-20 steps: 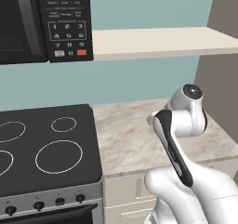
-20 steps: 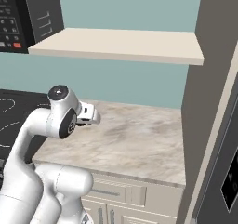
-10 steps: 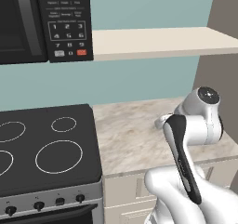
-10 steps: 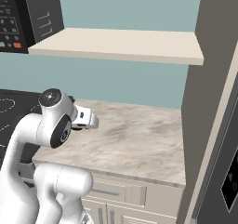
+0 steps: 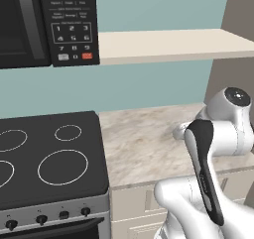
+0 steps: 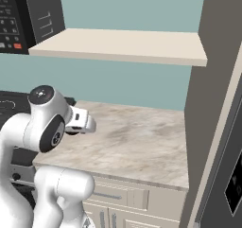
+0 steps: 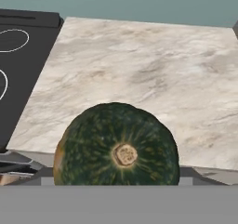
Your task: Place the beer on the top shelf of the fridge to keep it out of children's reach, and place the cucumber and squash on lower shelves for easy access.
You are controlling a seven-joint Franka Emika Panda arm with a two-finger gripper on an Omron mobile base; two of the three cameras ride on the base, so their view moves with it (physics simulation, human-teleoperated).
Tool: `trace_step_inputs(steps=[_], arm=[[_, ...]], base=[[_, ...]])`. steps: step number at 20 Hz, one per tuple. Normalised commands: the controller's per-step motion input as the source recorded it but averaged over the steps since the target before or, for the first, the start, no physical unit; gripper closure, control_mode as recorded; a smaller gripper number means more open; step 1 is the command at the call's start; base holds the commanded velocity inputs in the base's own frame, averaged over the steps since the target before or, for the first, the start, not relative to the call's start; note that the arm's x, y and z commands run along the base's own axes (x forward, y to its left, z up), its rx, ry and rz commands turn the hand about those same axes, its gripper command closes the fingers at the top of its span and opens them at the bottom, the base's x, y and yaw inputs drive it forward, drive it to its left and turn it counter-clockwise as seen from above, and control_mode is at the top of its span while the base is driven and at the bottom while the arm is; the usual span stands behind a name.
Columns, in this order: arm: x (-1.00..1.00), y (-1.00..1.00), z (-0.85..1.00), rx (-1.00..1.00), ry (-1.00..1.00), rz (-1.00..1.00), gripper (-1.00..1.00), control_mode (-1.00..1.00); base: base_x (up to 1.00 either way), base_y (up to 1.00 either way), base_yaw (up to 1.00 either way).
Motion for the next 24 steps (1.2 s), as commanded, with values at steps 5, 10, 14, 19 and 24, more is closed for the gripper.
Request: trace_step_inputs(steps=[5, 10, 14, 19, 24], arm=[[-0.54, 0.00, 0.20, -0.02, -0.06, 0.00, 1.00, -1.00], [-0.36, 0.04, 0.07, -0.04, -0.09, 0.00, 1.00, -1.00], [-0.16, 0.14, 0.00, -0.05, -0.04, 0.00, 1.00, 1.00], [0.00, 0.00, 0.00, 0.00, 0.00, 0.00, 1.00, 1.00], [0.00, 0.00, 0.00, 0.00, 0.00, 0.00, 1.00, 1.00]], base=[[0.00, 0.00, 0.00], [0.00, 0.00, 0.00], [-0.09, 0.02, 0.00], [-0.51, 0.01, 0.00], [-0.60, -0.06, 0.00]])
